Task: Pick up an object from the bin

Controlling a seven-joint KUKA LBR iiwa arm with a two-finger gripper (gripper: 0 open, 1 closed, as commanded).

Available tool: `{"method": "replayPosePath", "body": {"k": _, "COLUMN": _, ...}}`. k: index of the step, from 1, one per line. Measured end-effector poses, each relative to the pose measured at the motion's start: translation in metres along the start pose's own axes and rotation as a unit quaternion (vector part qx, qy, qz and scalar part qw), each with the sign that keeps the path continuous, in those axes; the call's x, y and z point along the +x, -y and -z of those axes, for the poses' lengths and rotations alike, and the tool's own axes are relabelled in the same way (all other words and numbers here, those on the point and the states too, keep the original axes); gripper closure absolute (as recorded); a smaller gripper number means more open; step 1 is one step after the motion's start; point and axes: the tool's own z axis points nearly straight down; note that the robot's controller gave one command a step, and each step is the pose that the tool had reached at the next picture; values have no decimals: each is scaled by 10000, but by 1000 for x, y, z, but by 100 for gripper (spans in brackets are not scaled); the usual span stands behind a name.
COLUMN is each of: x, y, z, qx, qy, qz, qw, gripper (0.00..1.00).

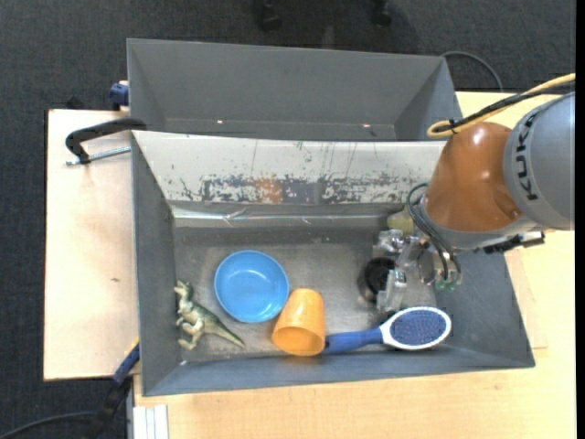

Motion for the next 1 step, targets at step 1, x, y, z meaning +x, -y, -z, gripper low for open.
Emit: {"method": "replayPosePath", "body": {"k": 1, "x": -5, "y": 11, "z": 87, "qx": 13, "qy": 50, "qz": 111, "qw": 9999, "gripper": 100}}
